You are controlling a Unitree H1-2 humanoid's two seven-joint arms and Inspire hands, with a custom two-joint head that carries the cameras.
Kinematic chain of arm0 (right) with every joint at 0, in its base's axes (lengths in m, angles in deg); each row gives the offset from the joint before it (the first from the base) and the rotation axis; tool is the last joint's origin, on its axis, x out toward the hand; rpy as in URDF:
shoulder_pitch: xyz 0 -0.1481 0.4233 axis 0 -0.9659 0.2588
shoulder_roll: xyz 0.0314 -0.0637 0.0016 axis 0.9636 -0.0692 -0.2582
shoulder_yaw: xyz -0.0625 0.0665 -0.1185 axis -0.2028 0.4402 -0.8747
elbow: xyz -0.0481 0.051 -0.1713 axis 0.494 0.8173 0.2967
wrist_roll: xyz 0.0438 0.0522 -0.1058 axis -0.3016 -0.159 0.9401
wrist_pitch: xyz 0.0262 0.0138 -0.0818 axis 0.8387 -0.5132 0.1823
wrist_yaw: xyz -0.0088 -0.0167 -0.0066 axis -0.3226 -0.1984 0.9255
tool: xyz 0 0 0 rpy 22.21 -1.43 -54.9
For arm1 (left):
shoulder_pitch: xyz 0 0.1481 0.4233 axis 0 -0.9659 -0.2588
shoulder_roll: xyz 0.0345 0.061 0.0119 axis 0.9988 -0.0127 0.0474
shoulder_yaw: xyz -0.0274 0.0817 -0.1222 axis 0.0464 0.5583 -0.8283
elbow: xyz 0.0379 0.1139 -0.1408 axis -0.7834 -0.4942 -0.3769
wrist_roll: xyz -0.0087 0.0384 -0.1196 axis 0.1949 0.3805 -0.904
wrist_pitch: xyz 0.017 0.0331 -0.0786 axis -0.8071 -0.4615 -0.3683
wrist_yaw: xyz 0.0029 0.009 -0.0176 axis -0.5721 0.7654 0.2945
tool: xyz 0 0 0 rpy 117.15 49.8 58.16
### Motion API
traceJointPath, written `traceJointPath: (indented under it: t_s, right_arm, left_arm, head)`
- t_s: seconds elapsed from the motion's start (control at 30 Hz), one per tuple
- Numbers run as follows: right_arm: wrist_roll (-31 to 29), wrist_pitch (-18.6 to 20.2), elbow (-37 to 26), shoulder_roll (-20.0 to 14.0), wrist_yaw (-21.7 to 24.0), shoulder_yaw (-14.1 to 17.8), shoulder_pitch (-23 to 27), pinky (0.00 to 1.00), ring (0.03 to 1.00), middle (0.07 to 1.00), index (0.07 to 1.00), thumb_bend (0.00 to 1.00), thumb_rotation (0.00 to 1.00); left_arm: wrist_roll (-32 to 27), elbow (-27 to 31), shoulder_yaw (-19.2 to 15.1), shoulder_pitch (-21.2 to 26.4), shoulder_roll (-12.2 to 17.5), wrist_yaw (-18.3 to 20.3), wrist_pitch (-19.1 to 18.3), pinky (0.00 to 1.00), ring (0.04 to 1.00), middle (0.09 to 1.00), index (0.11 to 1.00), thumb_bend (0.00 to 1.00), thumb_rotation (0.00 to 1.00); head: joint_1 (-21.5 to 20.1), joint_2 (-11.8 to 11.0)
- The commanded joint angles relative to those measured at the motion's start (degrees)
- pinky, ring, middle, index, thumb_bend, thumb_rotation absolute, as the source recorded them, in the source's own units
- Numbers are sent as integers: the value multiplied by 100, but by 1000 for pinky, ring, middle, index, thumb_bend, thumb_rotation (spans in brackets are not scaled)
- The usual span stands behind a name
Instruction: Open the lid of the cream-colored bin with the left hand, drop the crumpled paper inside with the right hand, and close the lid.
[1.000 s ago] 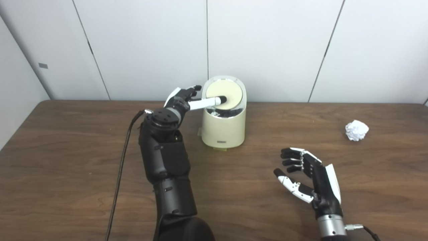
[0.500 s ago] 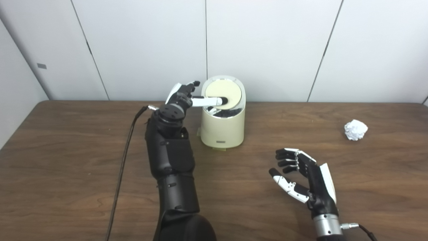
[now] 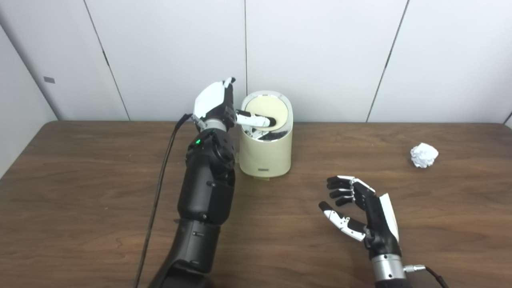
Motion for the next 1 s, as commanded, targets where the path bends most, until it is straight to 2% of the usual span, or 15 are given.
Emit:
traceJointPath:
  t_s: [0.0, 0.13, 0.2, 0.33, 0.37, 0.4, 0.43, 0.47, 0.5, 0.57, 0.73, 0.97]
  right_arm:
    - [-10, -233, 168, 144, -98, -88, 27, 498, 585, 630, 625, 272, 135]
    - [99, -203, 199, 154, -145, -124, 70, 491, 580, 627, 624, 267, 141]
    - [137, -186, 207, 158, -153, -134, 86, 489, 578, 625, 622, 267, 139]
    - [177, -127, 217, 159, -148, -146, 112, 483, 573, 624, 624, 270, 194]
    - [165, -114, 224, 159, -142, -145, 119, 487, 578, 627, 626, 273, 200]
    - [155, -110, 237, 159, -140, -143, 128, 490, 581, 628, 626, 275, 208]
    - [162, -76, 230, 157, -127, -147, 133, 492, 583, 629, 627, 276, 216]
    - [164, -85, 246, 153, -129, -149, 144, 481, 573, 624, 630, 274, 228]
    - [171, -118, 268, 145, -139, -154, 152, 476, 568, 621, 631, 273, 232]
    - [150, -152, 327, 146, -150, -151, 181, 478, 571, 623, 631, 273, 218]
    - [79, -207, 422, 150, -146, -161, 229, 493, 586, 637, 634, 277, 198]
    - [197, -136, 527, 142, -173, -224, 304, 463, 567, 644, 637, 289, 155]
  left_arm:
    - [91, -24, 230, 76, 123, -138, -42, 1000, 1000, 1000, 1000, 955, 0]
    - [-94, -33, 333, 51, 222, -131, -48, 1000, 1000, 1000, 1000, 934, 0]
    - [-166, -46, 296, 47, 217, -110, -48, 1000, 1000, 1000, 1000, 921, 0]
    - [-389, -15, 171, 33, 195, -100, -49, 1000, 1000, 1000, 1000, 895, 0]
    - [-480, 15, 130, 27, 189, -89, -49, 1000, 1000, 1000, 1000, 854, 104]
    - [-547, 23, 108, 28, 190, -88, -49, 1000, 1000, 1000, 1000, 821, 265]
    - [-707, 55, 53, 29, 176, -84, -49, 1000, 1000, 1000, 1000, 800, 365]
    - [-813, 73, -3, 41, 157, -71, -49, 1000, 1000, 1000, 1000, 806, 630]
    - [-905, 95, -62, 53, 128, -74, -49, 1000, 1000, 1000, 1000, 825, 844]
    - [-1064, 117, -141, 91, 89, -111, -47, 1000, 1000, 1000, 1000, 856, 968]
    - [-1407, 176, -243, 148, 31, -218, -47, 1000, 1000, 1000, 1000, 890, 1000]
    - [-1825, 213, -341, 333, 135, 167, -48, 1000, 1000, 1000, 1000, 917, 1000]
  head:
    - [-2, 5]
    - [2, -16]
    - [-7, -24]
    - [-8, -50]
    - [-9, -61]
    - [-11, -72]
    - [-11, -78]
    - [-11, -96]
    - [-11, -96]
    - [-7, -130]
    - [10, -161]
    - [-30, -229]
